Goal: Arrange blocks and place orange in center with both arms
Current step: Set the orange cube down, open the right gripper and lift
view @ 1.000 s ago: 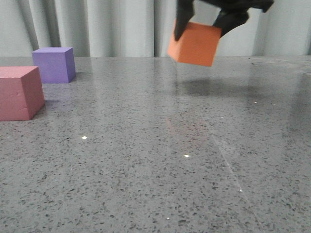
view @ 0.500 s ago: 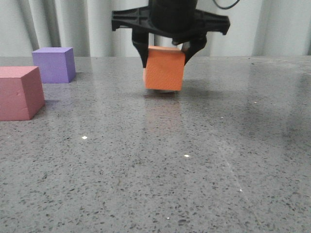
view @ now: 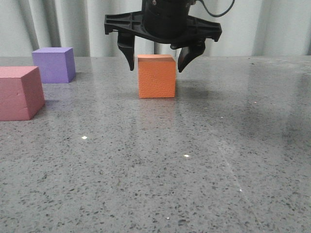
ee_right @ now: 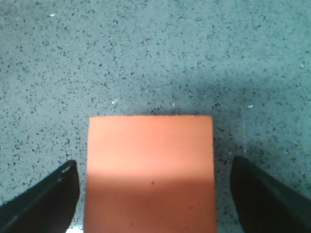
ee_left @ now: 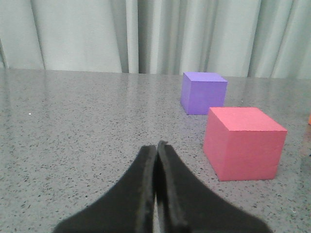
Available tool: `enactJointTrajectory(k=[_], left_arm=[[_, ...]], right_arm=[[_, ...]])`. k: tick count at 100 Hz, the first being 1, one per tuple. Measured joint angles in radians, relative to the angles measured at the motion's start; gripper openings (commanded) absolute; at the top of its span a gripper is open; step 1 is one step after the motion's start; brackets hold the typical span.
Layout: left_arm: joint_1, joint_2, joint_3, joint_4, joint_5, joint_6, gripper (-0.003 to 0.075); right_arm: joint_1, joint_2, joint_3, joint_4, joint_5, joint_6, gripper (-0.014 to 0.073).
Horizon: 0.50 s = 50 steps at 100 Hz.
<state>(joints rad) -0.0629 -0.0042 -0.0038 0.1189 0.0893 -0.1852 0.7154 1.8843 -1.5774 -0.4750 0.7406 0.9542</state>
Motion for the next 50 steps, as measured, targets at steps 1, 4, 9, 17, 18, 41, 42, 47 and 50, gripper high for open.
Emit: enactJointTrajectory(k=[1, 4, 9, 17, 18, 41, 42, 47, 50], left_arm=[[0.0, 0.0, 0.0, 0.0, 0.0, 0.0, -0.0019], [0.0, 0.0, 0.0, 0.0, 0.0, 0.0, -0.0019], [0.0, 0.0, 0.0, 0.0, 0.0, 0.0, -0.0019], [0.0, 0.0, 0.0, 0.0, 0.0, 0.0, -0.0019], [0.0, 0.0, 0.0, 0.0, 0.0, 0.0, -0.0019], [0.0, 0.0, 0.0, 0.0, 0.0, 0.0, -0.0019], [0.0, 0.0, 0.0, 0.0, 0.0, 0.0, -0.0019], [0.0, 0.0, 0.0, 0.0, 0.0, 0.0, -0.0019], [0.0, 0.0, 0.0, 0.0, 0.0, 0.0, -0.0019]], right_arm=[[0.0, 0.0, 0.0, 0.0, 0.0, 0.0, 0.0654], [0.0, 0.0, 0.0, 0.0, -0.002, 0.0, 0.0654], [0.0, 0.0, 0.0, 0.0, -0.004, 0.0, 0.0654], [0.0, -0.003, 0.0, 0.0, -0.006, 0.0, 0.0654], [0.0, -0.002, 0.0, 0.0, -0.006, 0.0, 0.0654], [0.002, -0.12, 0.0, -0.055, 0.004, -0.082, 0.0654], [0.002, -0.131, 0.0, -0.063, 0.006, -0.09, 0.0654], [0.002, -0.169, 0.0, -0.092, 0.024, -0.112, 0.0654], [0.002, -0.191, 0.0, -0.107, 0.039, -0.124, 0.0654]])
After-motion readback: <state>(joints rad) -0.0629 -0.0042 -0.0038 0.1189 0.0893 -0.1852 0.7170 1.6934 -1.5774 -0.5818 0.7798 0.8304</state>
